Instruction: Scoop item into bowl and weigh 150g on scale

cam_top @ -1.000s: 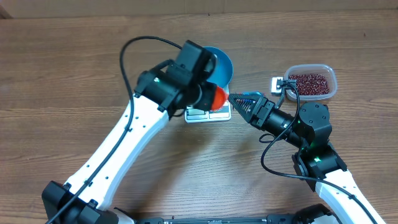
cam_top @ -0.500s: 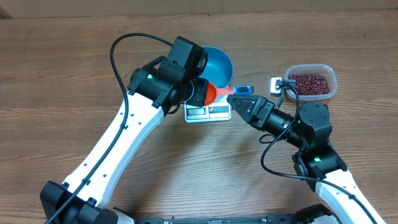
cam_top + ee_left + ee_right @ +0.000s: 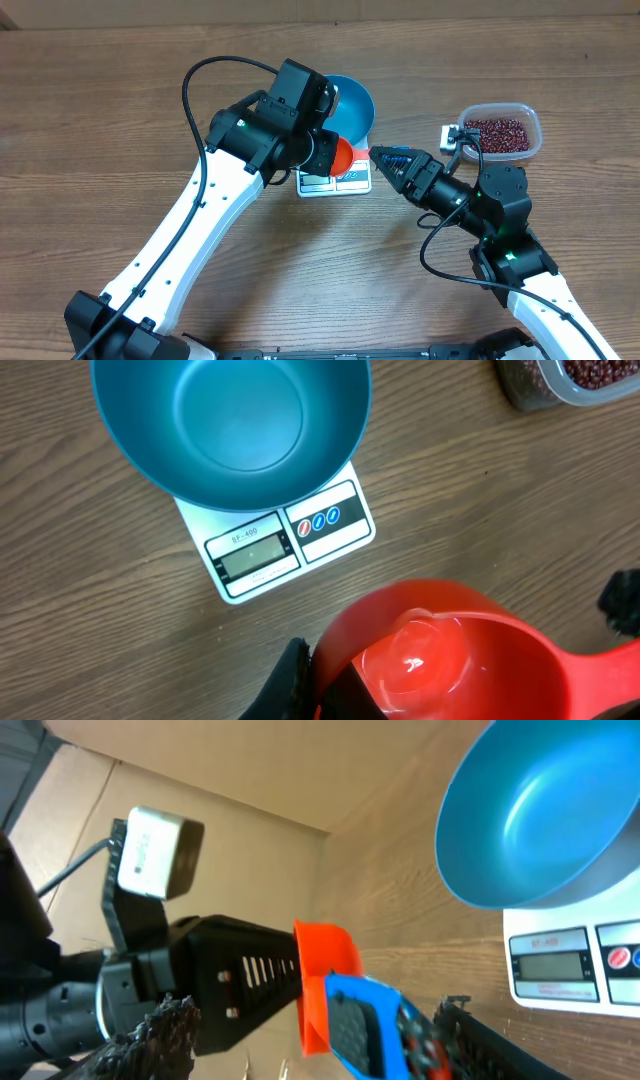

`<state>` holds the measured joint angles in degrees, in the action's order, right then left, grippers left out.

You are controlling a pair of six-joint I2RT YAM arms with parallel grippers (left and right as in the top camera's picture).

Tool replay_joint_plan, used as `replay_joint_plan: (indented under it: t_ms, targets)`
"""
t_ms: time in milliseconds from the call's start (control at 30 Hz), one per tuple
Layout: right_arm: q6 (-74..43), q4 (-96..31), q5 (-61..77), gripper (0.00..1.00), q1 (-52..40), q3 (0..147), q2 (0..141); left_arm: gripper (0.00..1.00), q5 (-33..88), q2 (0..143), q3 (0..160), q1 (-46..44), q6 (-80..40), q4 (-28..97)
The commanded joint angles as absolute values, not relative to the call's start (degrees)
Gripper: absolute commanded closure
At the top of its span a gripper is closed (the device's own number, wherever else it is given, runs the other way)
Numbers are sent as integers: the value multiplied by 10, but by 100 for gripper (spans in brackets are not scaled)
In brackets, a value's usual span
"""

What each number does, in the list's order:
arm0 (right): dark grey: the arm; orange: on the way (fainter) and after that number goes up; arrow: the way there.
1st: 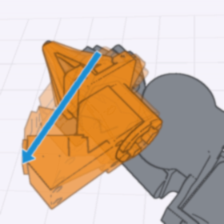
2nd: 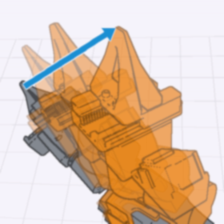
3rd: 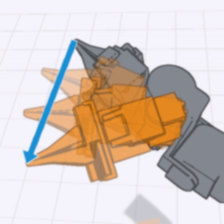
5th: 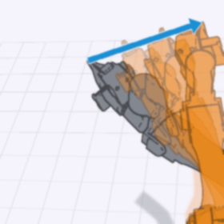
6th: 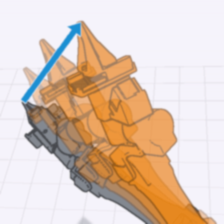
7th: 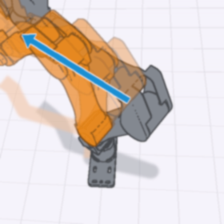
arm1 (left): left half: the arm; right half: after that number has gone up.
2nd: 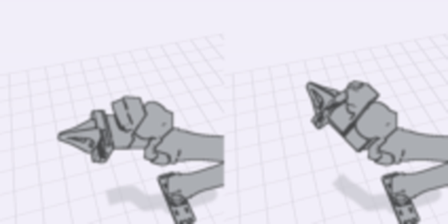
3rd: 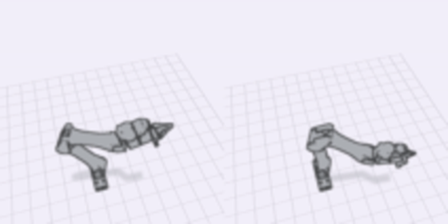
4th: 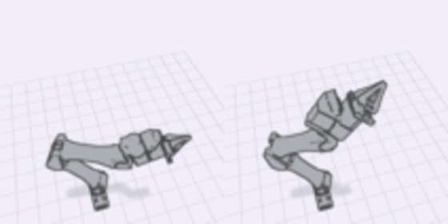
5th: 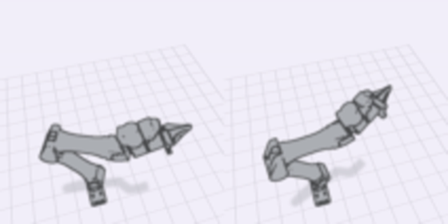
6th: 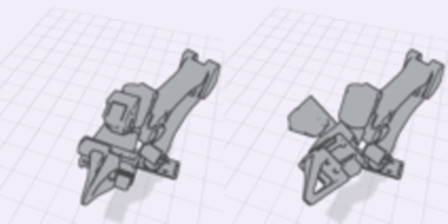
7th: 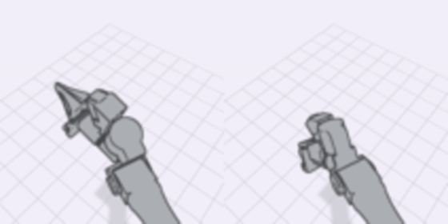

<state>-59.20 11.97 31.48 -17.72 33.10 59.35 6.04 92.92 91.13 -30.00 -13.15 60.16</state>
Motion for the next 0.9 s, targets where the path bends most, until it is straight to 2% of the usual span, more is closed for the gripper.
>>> replay_joint_plan:
  t_ms: [0,67,267,867]
  targets:
    - [-585,134,300,25,-179,345,586,96,74,934,920,-304,-117,602]
    - [-585,136,300,26,-179,345,587,96,74,934,920,-305,-118,602]
    - [-585,137,301,36,-179,345,586,96,78,934,920,-305,-118,602]
    - [-585,149,313,36,-179,345,586,96,103,934,920,-308,-102,602]
